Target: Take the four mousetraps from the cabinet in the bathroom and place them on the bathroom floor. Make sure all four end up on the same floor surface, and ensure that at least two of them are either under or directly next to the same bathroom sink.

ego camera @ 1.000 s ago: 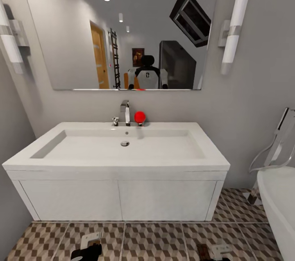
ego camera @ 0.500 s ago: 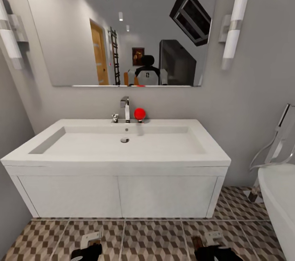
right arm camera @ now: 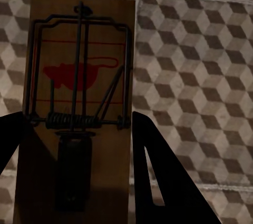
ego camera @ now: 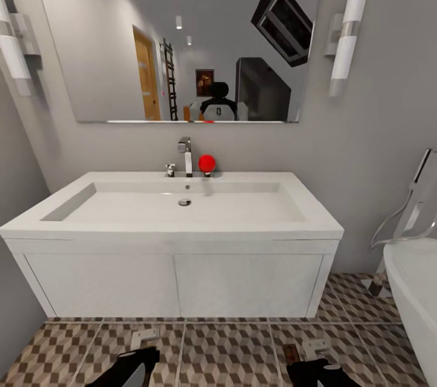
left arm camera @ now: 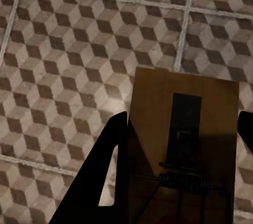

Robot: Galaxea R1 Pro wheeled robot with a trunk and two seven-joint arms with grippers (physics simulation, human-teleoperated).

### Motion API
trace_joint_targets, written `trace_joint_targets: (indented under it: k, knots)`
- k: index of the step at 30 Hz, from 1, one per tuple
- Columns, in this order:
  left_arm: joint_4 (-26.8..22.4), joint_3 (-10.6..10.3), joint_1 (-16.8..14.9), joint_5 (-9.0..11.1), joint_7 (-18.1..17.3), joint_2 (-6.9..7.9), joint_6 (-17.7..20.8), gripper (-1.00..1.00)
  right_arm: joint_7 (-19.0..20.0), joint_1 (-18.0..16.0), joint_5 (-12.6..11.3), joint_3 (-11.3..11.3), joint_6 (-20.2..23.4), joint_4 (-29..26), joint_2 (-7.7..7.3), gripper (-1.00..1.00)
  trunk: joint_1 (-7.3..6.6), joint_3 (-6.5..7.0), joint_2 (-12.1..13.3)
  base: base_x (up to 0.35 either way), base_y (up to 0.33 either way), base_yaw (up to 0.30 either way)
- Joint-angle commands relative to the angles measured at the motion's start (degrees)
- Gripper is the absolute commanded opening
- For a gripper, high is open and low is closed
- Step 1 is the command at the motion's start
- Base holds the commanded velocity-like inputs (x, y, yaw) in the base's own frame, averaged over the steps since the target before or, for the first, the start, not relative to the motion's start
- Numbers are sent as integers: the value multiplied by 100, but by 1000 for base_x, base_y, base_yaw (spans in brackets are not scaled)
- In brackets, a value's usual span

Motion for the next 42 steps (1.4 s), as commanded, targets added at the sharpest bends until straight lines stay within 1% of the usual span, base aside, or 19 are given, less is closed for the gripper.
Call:
trace_joint_targets:
  k: [1,10,13,15,18,20,22,27,30,35,37,40,42]
  knots:
    - [-25,-50,-3,30,71,4,42,-100,10,-2,-79,44,19,-12,-6,-100,22,-24,-44,0,0,0]
    - [-20,-59,-3,39,59,-16,-40,-100,15,-2,-72,45,-32,-12,-6,-100,220,-186,-405,0,0,0]
    - [-4,-59,-3,39,56,-27,-146,-100,18,-2,-77,38,-33,-41,-40,-100,285,-240,-526,0,0,0]
    - [6,-59,-3,39,54,-21,-244,-100,12,-5,-78,30,17,-193,-64,-100,329,-276,-606,0,0,0]
    - [10,-59,-3,39,60,-2,-287,-100,-6,-12,-79,24,121,-444,-72,-100,395,-330,-726,0,0,0]
    - [10,-59,-3,39,61,7,-295,-100,-23,-27,-79,24,358,-650,-69,-100,439,-365,-806,0,0,0]
    - [9,-59,-3,39,62,11,-298,-100,-45,-34,-80,22,485,-782,-72,-100,483,-401,-887,0,0,0]
    - [-61,-59,-3,39,82,9,-289,-100,-67,-37,-87,10,527,-969,-76,-100,593,-491,-1087,0,0,0]
    - [-232,-59,-6,39,87,8,-252,-100,-64,-37,-81,15,534,-984,-67,-100,659,-545,-1208,0,0,0]
    - [-459,-56,-68,31,89,21,-143,-100,-57,-37,-79,17,499,-988,-51,-100,769,-635,-1408,0,0,0]
    - [-449,-53,-76,30,74,22,-135,-100,-54,-37,-79,29,373,-982,-50,-100,813,-671,-1488,0,0,0]
    - [-440,-51,-81,30,58,22,-150,-100,-53,-37,-102,43,44,-965,-50,-100,878,-725,-1609,0,0,0]
    - [-439,-51,-82,30,50,22,-155,-100,-52,-37,-109,48,-11,-961,-50,-100,922,-760,-1689,0,0,0]
